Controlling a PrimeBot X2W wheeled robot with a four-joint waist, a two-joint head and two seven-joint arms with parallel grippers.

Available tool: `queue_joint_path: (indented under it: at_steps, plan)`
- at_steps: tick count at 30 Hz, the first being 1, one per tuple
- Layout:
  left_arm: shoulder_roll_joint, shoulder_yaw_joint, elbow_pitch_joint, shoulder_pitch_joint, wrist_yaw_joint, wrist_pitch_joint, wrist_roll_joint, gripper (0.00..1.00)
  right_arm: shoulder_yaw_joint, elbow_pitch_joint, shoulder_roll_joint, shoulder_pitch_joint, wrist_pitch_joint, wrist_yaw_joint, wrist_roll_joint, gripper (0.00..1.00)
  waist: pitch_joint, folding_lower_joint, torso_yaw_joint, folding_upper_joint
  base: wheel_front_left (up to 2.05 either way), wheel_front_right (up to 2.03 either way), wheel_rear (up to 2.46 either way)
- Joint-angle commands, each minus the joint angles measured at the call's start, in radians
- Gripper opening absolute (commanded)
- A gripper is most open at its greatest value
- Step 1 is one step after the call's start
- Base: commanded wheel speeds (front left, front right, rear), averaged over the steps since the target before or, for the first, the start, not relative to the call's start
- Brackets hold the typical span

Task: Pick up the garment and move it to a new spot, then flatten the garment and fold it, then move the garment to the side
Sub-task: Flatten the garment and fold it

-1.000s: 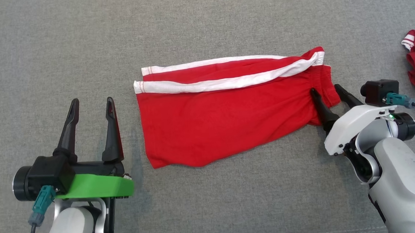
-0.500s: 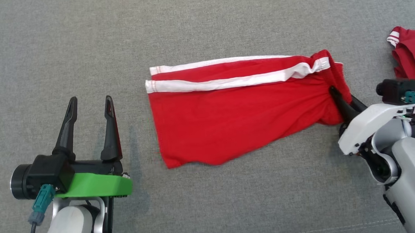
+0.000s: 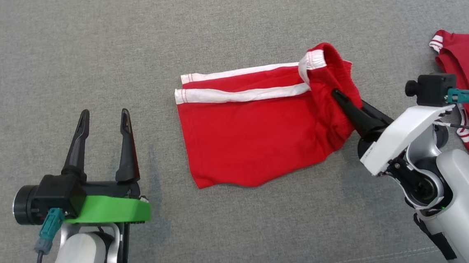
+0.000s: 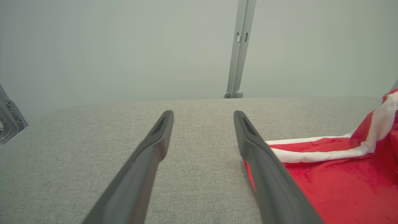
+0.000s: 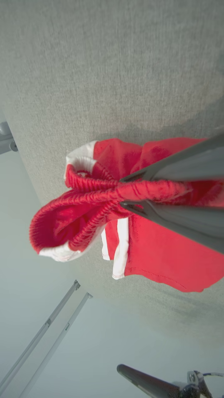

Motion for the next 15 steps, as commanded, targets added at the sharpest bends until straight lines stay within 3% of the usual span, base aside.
queue_joint_path:
  at_steps: [1, 7, 15]
  plan:
    - [0.002, -0.003, 0.001, -0.016, -0.003, -0.001, -0.004, 1.0, 0.016, -0.028, 0.006, -0.008, 0.015, 0.0, 0.022, 0.0, 0.0, -0.0001, 0.006, 0.0, 0.0, 0.0, 0.0]
    - [-0.018, -0.029, 0.009, -0.03, -0.013, -0.004, -0.001, 1.0, 0.102, -0.064, 0.042, -0.058, 0.065, 0.0, 0.061, 0.0, 0.011, -0.0001, 0.053, 0.0, 0.0, 0.0, 0.0]
    - [-0.051, -0.048, 0.033, -0.047, -0.025, -0.01, -0.004, 1.0, 0.226, 0.04, 0.094, -0.142, 0.046, 0.0, 0.042, 0.0, 0.038, -0.0001, 0.14, 0.0, 0.0, 0.0, 0.0]
